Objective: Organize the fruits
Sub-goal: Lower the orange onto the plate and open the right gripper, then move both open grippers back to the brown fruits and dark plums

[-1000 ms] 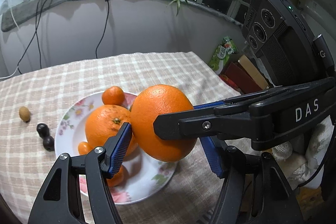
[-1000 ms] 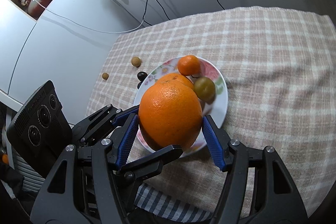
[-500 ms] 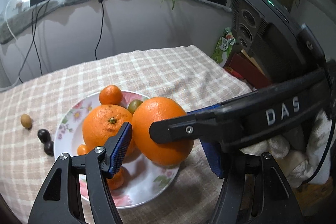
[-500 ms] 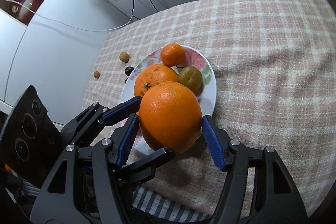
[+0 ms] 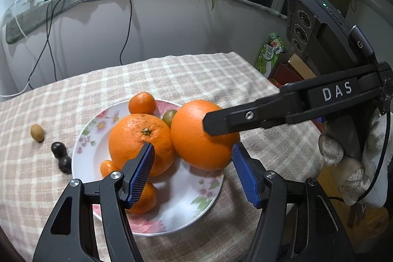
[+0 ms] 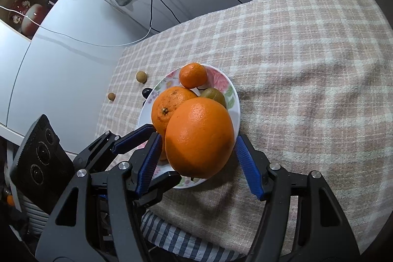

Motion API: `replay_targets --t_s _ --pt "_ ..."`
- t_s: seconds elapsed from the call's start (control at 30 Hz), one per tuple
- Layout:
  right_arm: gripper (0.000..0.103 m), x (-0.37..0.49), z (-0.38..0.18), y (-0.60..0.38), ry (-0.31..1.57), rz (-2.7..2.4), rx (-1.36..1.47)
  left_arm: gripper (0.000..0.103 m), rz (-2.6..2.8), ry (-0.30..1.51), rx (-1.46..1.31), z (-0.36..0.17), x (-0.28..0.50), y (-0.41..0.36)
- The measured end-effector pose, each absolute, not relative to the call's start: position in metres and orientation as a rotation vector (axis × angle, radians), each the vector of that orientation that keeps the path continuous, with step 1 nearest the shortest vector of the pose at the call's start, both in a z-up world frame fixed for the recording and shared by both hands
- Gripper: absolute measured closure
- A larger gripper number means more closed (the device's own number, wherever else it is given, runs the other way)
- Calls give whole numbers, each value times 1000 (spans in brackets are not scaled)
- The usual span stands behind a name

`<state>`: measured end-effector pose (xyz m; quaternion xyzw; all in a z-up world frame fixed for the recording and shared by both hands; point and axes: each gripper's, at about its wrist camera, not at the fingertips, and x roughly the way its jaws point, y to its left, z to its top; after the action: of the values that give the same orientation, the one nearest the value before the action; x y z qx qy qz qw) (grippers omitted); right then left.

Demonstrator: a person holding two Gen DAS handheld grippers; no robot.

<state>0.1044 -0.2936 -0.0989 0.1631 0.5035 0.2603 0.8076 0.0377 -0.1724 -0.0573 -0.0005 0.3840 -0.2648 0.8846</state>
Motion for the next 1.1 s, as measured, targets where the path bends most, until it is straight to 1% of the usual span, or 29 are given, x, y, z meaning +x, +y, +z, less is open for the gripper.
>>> replay_targets --t_s 0.37,0.47,0.67,0.73,0.77,0.93,1.0,1.1 --pt "37 105 -84 -293 1029 558 333 38 -507 791 -50 -56 32 -140" --pt "32 106 -78 -289 1012 563 318 38 -488 785 -58 -55 30 -129" --pt "31 111 -68 -273 987 569 259 38 -435 776 -87 -54 32 -103" --pt "29 113 -64 -266 975 565 221 38 -413 778 -95 -56 33 -92" --pt "26 113 -62 -262 966 563 200 38 -404 779 -98 -56 33 -89" --pt "25 117 -55 -243 942 564 108 37 -337 786 -121 -60 40 -62" --pt "21 118 -52 -233 934 566 62 37 -308 787 -127 -62 43 -50" --pt "20 118 -47 -215 912 575 -14 37 -274 785 -140 -64 47 -34"
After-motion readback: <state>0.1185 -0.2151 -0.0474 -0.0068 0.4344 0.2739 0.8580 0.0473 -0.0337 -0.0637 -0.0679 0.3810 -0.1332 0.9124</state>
